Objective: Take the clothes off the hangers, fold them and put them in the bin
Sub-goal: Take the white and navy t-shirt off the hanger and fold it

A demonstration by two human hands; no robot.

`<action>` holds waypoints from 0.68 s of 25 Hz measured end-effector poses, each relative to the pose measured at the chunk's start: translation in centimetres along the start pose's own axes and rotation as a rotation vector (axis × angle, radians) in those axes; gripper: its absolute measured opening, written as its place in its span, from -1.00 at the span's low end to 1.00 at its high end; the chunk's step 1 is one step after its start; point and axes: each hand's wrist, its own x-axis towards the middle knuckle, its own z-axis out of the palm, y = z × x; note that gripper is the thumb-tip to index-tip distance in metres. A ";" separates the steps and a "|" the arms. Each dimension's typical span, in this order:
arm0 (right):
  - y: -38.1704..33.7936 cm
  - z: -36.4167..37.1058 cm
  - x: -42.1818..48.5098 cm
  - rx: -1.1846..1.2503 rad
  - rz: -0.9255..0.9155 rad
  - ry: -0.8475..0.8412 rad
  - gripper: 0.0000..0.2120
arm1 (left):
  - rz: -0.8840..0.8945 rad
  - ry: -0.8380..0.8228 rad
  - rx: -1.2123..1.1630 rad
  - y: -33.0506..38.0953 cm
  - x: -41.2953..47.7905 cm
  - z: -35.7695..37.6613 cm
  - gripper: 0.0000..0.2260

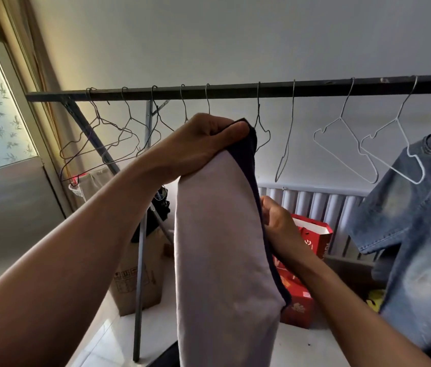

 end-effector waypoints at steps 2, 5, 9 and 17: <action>-0.8 0.5 -1.6 0.229 0.096 -0.083 -0.77 | -0.030 0.003 0.038 -0.2 0.0 -0.2 -0.62; -2.0 1.2 -3.9 0.394 0.181 -0.291 -0.59 | -0.085 0.037 0.076 -0.6 0.1 -1.0 -0.58; -2.0 2.2 -3.5 0.089 0.032 -0.205 -0.69 | -0.112 0.102 0.140 -1.0 0.6 -1.9 -0.66; -2.8 1.1 -1.7 0.157 -0.042 -0.048 -0.85 | -0.478 0.061 -1.098 -7.9 -6.9 1.5 -0.15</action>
